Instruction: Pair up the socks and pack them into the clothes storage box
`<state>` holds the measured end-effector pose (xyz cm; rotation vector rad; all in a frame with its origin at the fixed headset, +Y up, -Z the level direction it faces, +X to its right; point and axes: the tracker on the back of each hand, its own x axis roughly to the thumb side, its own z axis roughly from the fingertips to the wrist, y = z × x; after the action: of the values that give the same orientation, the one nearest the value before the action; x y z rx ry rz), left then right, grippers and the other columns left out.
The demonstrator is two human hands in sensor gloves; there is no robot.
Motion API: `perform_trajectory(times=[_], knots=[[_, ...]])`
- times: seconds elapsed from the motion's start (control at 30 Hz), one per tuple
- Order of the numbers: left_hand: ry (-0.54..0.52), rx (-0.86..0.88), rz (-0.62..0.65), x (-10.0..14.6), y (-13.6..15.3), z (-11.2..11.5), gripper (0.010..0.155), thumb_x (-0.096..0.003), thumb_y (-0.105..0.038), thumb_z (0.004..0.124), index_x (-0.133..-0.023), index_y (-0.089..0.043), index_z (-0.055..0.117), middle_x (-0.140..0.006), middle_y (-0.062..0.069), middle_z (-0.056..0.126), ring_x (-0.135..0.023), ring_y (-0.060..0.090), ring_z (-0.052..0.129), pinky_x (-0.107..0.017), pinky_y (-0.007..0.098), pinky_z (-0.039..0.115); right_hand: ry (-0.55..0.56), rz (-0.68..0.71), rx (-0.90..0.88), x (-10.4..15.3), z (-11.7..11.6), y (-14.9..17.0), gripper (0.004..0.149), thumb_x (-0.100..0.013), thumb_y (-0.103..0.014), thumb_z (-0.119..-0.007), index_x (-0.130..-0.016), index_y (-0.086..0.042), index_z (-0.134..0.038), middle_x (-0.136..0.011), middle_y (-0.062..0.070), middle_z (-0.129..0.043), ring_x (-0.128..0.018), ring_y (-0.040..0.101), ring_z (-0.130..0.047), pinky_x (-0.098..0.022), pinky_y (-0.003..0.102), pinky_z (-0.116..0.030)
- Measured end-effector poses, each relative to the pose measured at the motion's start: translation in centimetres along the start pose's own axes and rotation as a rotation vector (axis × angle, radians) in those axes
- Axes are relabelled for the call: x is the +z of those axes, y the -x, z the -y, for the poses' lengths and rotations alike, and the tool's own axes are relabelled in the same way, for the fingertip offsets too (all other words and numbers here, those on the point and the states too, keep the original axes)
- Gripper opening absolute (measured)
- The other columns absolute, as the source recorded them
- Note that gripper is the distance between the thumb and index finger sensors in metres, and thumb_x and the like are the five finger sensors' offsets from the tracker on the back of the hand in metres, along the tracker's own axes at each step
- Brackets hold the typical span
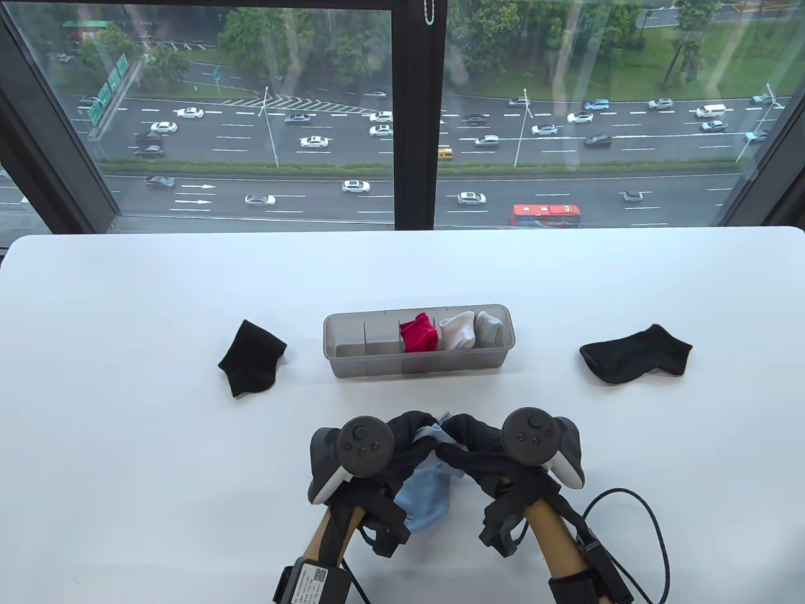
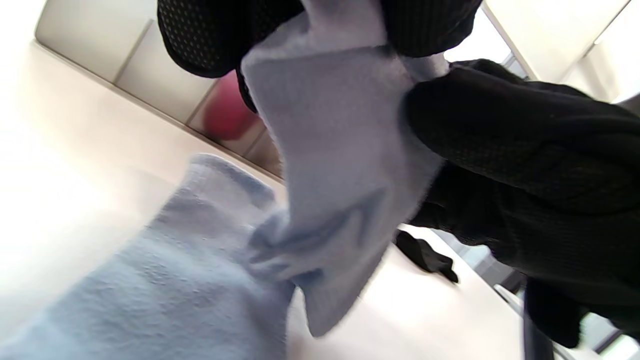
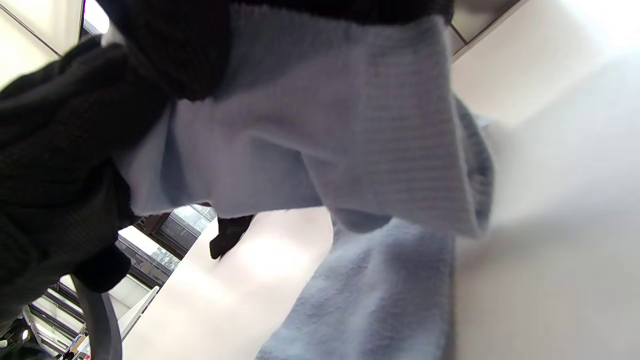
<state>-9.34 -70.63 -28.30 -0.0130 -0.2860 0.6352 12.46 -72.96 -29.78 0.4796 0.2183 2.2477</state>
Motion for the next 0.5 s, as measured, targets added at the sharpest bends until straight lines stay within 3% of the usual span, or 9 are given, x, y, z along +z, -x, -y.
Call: perform_trajectory(times=[0.17,0.23,0.27,0.3,0.43,0.5], knots=[[-0.064,0.010,-0.146,0.1,2.2,-0.5,0.041,-0.0550,-0.039,0.068,-0.094,-0.027,0.077,-0.081,0.001,0.097,-0.070,0.023,0.100,-0.065,0.048,0.079,0.088,-0.026,0.081,0.4,1.4,0.4,0.045,-0.053,-0.038,-0.082,-0.093,-0.024,-0.068,-0.069,0.001,-0.095,-0.072,0.025,-0.094,-0.076,0.053,-0.063],[-0.052,0.041,-0.176,0.1,2.9,-0.5,0.041,-0.0540,-0.041,0.070,-0.091,-0.027,0.078,-0.080,0.001,0.098,-0.069,0.024,0.100,-0.065,0.048,0.079,0.107,-0.037,0.092,0.5,2.1,0.7,0.043,-0.051,-0.042,-0.082,-0.089,-0.023,-0.075,-0.058,0.000,-0.097,-0.052,0.020,-0.098,-0.071,0.047,-0.070],[-0.063,0.032,-0.186,0.0,3.0,-0.5,0.041,-0.0528,-0.043,0.072,-0.090,-0.027,0.079,-0.079,0.001,0.098,-0.070,0.024,0.100,-0.066,0.048,0.079,0.109,-0.043,0.100,0.5,2.2,0.8,0.042,-0.051,-0.044,-0.081,-0.087,-0.021,-0.076,-0.051,0.000,-0.097,-0.034,0.013,-0.097,-0.063,0.041,-0.079],[-0.062,0.013,-0.191,0.0,3.0,-0.4,0.040,-0.0514,-0.045,0.073,-0.088,-0.028,0.079,-0.078,0.000,0.097,-0.070,0.023,0.099,-0.066,0.049,0.078,0.113,-0.049,0.107,0.4,2.4,0.9,0.042,-0.052,-0.043,-0.080,-0.087,-0.021,-0.077,-0.048,0.000,-0.097,-0.026,0.011,-0.095,-0.059,0.038,-0.081],[-0.058,-0.021,-0.194,0.0,3.0,-0.2,0.041,-0.0489,-0.048,0.075,-0.085,-0.029,0.079,-0.076,-0.001,0.097,-0.069,0.023,0.099,-0.067,0.050,0.077,0.148,-0.090,0.156,0.5,3.0,1.4,0.042,-0.051,-0.042,-0.080,-0.087,-0.022,-0.076,-0.051,0.000,-0.096,-0.021,0.008,-0.093,-0.055,0.035,-0.083],[-0.102,-0.060,-0.202,0.1,2.9,-0.2,0.043,-0.0507,-0.045,0.074,-0.091,-0.029,0.075,-0.085,0.001,0.093,-0.076,0.026,0.096,-0.070,0.051,0.073,0.188,-0.131,0.134,0.7,3.6,1.9,0.042,-0.051,-0.042,-0.079,-0.088,-0.022,-0.075,-0.052,0.001,-0.096,-0.021,0.007,-0.093,-0.055,0.035,-0.084]])
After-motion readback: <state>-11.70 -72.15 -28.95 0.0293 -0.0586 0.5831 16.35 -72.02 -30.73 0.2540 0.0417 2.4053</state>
